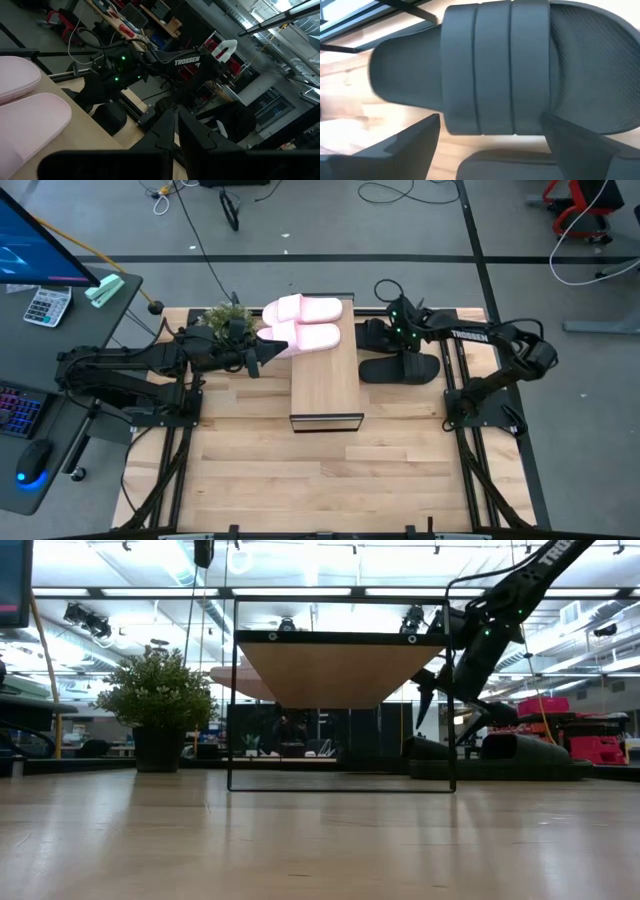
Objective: Pick and place slides into the shelf
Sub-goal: Put the top black slipper on the shelf
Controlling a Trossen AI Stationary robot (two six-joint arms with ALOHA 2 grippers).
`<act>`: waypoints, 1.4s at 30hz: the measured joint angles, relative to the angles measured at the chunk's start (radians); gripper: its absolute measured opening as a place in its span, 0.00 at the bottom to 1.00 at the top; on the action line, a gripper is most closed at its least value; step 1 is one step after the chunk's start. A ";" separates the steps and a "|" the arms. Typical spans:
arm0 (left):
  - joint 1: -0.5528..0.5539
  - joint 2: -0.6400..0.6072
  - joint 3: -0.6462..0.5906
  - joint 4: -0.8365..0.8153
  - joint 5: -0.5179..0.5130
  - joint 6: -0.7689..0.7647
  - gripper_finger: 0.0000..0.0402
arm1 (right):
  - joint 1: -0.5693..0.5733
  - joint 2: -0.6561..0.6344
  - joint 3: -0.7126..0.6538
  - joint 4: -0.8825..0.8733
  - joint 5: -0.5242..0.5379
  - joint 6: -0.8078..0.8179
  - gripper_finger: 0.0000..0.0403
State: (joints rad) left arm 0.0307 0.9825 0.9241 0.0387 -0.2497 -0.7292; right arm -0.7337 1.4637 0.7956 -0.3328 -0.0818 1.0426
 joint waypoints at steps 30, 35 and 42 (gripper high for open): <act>0.000 0.000 0.000 -0.001 0.000 -0.012 0.06 | -0.036 0.034 0.000 0.029 0.051 -0.042 0.87; 0.000 0.000 0.000 -0.002 0.000 -0.011 0.07 | -0.033 0.074 0.000 0.102 0.002 -0.050 0.85; 0.000 0.000 0.000 -0.008 0.000 -0.011 0.04 | -0.030 0.141 0.000 0.141 -0.006 -0.056 0.75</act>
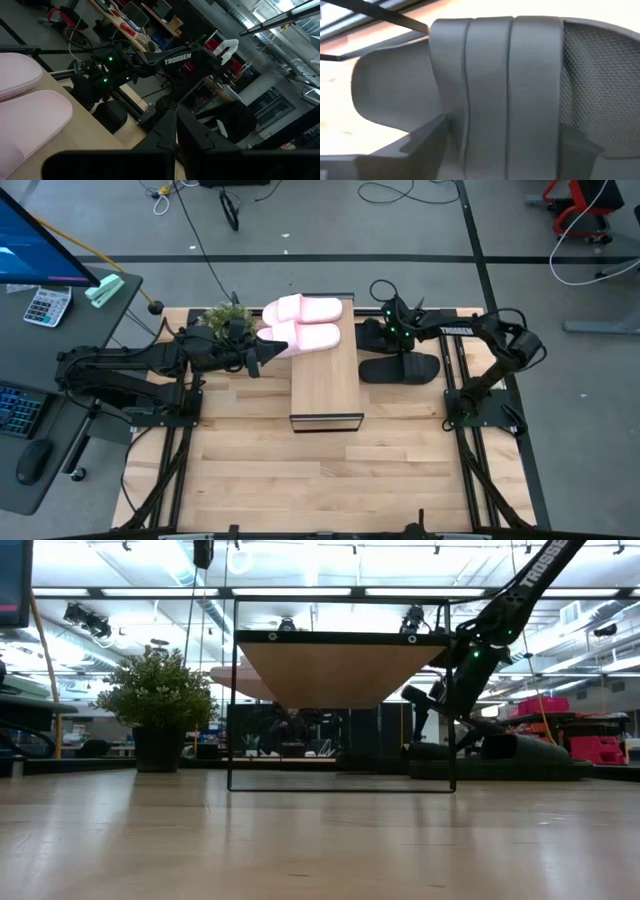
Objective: Pick and place slides into the shelf
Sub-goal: Put the top black slipper on the shelf
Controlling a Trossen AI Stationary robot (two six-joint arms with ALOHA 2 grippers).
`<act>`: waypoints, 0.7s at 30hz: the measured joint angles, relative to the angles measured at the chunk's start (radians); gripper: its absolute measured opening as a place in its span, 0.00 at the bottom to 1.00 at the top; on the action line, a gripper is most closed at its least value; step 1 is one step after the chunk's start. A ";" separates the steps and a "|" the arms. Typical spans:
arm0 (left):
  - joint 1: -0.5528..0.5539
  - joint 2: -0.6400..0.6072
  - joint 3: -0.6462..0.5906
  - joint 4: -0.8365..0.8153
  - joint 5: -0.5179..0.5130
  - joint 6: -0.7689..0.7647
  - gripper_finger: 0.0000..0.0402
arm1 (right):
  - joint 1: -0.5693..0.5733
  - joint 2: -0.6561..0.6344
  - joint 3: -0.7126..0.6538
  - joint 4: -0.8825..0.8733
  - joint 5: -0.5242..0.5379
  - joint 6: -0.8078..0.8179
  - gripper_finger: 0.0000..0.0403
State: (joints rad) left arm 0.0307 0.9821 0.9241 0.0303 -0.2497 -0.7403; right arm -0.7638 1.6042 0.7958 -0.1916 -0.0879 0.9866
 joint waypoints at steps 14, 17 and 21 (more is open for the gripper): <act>0.000 0.000 0.000 -0.001 0.000 0.001 0.04 | 0.003 -0.101 0.001 -0.051 0.043 -0.068 0.05; 0.000 0.000 0.000 -0.001 0.000 0.004 0.03 | 0.000 -0.180 -0.001 -0.139 0.094 -0.076 0.03; 0.000 0.000 0.000 -0.001 0.000 0.012 0.03 | 0.001 -0.293 -0.001 -0.250 0.178 -0.086 0.03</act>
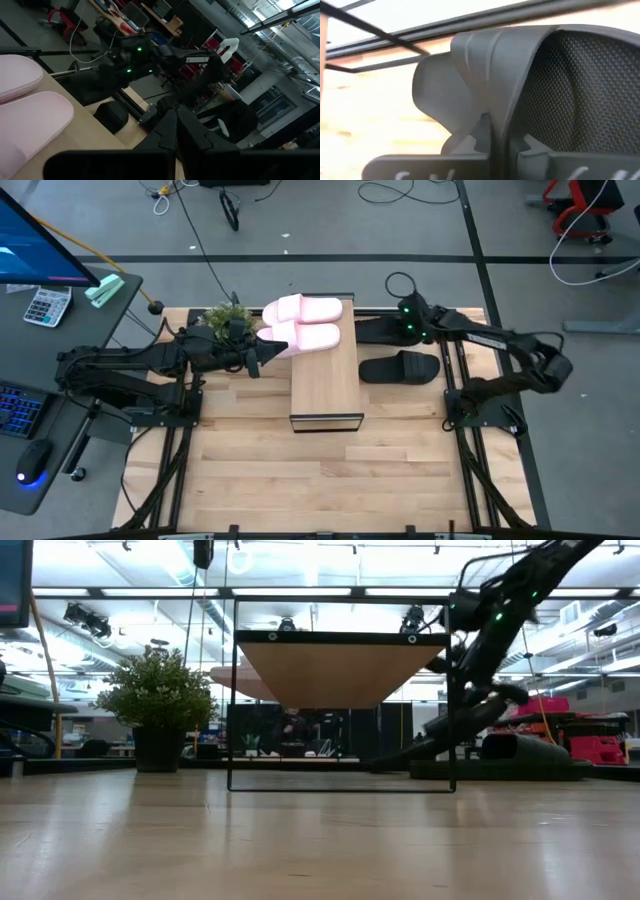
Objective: Pick and place slides into the shelf
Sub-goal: Put the top black slipper on the shelf
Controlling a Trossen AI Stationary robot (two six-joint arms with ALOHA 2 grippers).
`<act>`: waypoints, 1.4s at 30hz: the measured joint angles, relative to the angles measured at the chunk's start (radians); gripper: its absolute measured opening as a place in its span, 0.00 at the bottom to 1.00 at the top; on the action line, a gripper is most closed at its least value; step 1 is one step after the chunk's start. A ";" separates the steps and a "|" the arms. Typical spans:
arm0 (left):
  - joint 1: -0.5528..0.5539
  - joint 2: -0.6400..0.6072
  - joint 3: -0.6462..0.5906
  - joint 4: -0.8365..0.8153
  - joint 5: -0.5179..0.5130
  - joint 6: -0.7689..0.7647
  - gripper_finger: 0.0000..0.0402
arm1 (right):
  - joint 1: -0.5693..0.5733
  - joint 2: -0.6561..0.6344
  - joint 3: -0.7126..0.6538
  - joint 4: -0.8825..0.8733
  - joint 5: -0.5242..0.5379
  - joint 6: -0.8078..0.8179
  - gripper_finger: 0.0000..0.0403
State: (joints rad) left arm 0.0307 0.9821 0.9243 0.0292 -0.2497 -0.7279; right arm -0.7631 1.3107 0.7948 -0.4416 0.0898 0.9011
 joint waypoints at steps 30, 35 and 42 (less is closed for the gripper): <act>0.000 0.000 0.000 0.001 0.000 0.008 0.04 | 0.021 -0.518 0.000 0.189 -0.198 0.163 0.03; 0.000 0.000 0.000 0.001 0.000 0.012 0.03 | 0.049 -0.518 0.000 0.254 -0.322 0.285 0.03; 0.000 0.000 0.000 0.001 0.000 0.018 0.05 | 0.157 -0.496 0.000 0.254 -0.379 0.358 0.03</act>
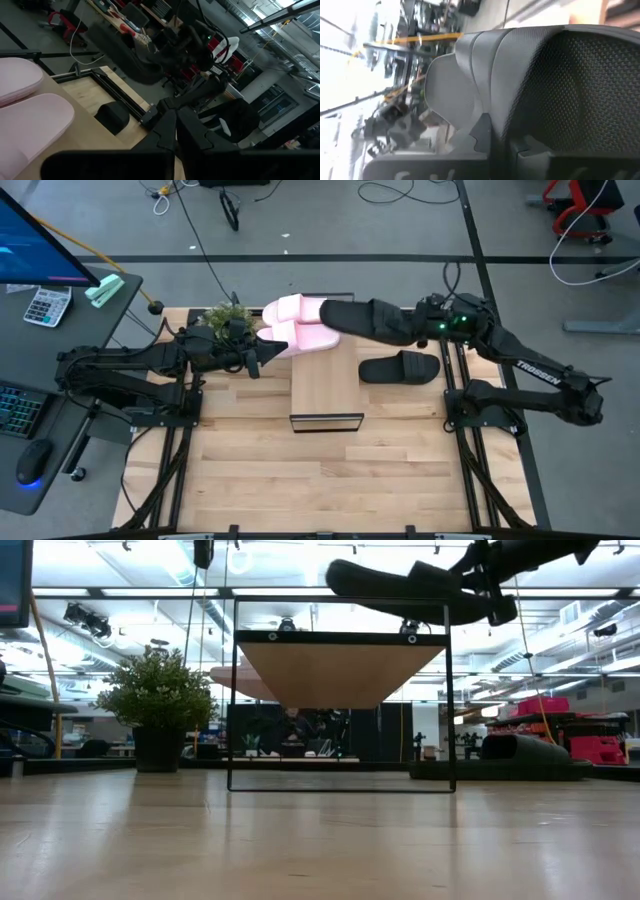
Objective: Pick and place slides into the shelf
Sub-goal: Put the top black slipper on the shelf
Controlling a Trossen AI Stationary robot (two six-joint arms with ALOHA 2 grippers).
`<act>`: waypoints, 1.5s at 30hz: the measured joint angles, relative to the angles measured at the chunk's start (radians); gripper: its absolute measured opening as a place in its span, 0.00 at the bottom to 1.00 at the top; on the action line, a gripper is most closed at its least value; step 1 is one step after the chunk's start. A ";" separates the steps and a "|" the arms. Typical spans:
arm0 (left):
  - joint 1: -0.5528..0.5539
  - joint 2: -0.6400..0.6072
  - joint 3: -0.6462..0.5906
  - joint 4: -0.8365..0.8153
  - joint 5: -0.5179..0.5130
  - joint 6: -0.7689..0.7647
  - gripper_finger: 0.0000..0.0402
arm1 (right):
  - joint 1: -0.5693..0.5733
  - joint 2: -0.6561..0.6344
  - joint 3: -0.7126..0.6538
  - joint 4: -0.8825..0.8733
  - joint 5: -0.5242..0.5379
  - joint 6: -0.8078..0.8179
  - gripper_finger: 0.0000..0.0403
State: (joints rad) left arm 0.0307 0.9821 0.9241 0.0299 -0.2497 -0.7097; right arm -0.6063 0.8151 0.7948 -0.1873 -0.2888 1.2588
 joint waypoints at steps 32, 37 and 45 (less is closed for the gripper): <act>0.001 0.000 0.000 0.000 0.000 -0.001 0.04 | 0.334 0.389 0.001 0.170 0.127 0.074 0.03; 0.001 0.000 0.000 0.000 0.000 -0.001 0.03 | 0.334 0.389 0.001 0.170 0.148 0.067 0.03; 0.001 0.000 0.000 0.000 0.000 -0.001 0.06 | 0.334 0.389 0.001 0.170 0.151 0.071 0.03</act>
State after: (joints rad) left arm 0.0319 0.9821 0.9241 0.0299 -0.2501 -0.7109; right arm -0.2718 1.2045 0.7956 -0.0176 -0.1378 1.3302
